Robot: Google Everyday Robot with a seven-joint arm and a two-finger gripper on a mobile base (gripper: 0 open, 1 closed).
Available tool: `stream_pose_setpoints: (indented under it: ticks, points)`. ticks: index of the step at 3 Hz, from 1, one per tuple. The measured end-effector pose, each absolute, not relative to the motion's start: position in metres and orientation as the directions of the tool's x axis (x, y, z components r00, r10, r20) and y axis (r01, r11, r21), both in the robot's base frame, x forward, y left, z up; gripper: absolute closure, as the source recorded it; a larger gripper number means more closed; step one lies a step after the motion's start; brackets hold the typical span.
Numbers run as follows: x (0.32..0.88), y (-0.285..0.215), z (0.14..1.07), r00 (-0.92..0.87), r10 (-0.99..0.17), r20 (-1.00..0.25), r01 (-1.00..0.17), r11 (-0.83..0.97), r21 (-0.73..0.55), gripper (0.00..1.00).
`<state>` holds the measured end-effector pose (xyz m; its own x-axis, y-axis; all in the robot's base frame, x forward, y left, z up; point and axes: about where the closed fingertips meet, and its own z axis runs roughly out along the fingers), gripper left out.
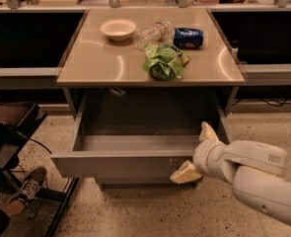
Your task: Open top drawer
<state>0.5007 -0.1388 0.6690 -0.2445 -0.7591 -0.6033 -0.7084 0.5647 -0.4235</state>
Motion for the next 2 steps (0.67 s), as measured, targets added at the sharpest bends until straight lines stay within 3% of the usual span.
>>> stream_pose_setpoints:
  ticks: [1,2]
  points:
    - [0.5401,-0.1256,0.6372,-0.197,-0.819,-0.539,-0.766,0.472,-0.437,0.0]
    - [0.5401,-0.1256,0.6372,-0.197,-0.819,-0.539,-0.766,0.472,-0.437,0.0]
